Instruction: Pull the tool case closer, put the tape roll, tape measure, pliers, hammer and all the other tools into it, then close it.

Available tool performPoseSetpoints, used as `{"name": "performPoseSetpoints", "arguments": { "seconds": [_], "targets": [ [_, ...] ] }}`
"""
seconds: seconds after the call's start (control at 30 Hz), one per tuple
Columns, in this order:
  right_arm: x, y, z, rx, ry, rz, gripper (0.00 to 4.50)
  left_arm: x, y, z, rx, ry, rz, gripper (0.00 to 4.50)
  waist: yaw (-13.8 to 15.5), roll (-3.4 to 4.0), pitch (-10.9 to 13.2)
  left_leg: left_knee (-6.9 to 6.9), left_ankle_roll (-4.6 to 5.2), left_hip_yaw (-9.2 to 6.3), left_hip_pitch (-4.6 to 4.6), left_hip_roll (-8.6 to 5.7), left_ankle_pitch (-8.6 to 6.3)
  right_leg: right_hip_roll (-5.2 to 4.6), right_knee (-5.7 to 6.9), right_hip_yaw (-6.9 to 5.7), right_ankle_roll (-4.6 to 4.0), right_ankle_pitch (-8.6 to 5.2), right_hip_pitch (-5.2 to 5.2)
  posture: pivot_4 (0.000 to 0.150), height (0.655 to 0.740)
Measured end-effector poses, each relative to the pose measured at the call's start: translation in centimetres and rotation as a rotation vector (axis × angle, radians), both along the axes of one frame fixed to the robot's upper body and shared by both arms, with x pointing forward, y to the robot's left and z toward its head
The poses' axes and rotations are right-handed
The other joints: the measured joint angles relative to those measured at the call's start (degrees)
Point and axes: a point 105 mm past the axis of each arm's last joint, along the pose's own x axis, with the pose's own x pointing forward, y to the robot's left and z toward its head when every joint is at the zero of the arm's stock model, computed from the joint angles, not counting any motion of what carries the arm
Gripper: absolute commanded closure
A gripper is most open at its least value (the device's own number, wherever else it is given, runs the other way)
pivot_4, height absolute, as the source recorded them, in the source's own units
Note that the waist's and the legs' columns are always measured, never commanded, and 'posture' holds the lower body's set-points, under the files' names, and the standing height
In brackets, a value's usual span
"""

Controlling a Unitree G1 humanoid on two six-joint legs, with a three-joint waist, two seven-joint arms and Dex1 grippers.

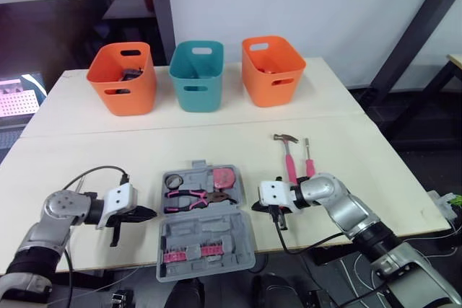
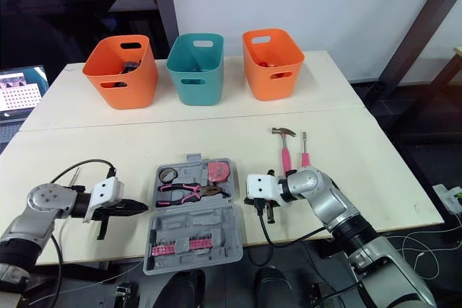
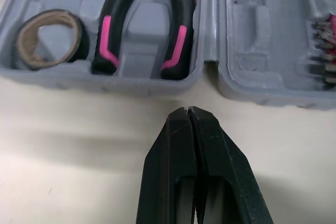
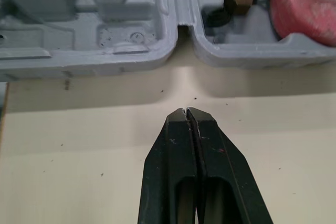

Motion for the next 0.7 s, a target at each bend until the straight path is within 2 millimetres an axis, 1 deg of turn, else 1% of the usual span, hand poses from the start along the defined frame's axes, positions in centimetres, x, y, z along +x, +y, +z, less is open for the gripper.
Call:
{"name": "performPoseSetpoints", "arguments": {
  "seconds": [0.13, 0.33, 0.7],
  "targets": [
    [0.0, 0.7, 0.0, 0.023, 0.000, 0.004, 4.50, -0.1, -0.5, -0.4, -0.014, 0.001, -0.005, 4.45, -0.10, 0.00, 0.00, 0.00, 0.00, 0.00, 0.03, 0.02, 0.00, 0.01, 0.04, 0.00, 0.00, 0.00, 0.00, 0.150, 0.7400],
    [-0.1, 2.2, 0.1, 0.065, 0.010, 0.000, 4.50, -0.3, -1.7, -1.2, -0.060, 0.023, 0.003, 4.45, 0.12, -0.01, 0.00, 0.03, 0.00, 0.00, 0.03, 0.01, 0.00, 0.00, 0.04, 0.01, 0.00, 0.00, 0.03, 0.150, 0.7400],
    [0.0, 2.1, 0.1, 0.068, 0.019, -0.032, 4.50, -0.3, -2.4, -1.7, -0.090, 0.054, 0.080, 4.45, 0.18, 0.00, -0.01, 0.07, 0.00, 0.00, 0.05, 0.01, 0.00, 0.00, 0.04, 0.04, 0.00, 0.00, 0.08, 0.150, 0.7400]
  ]
}}
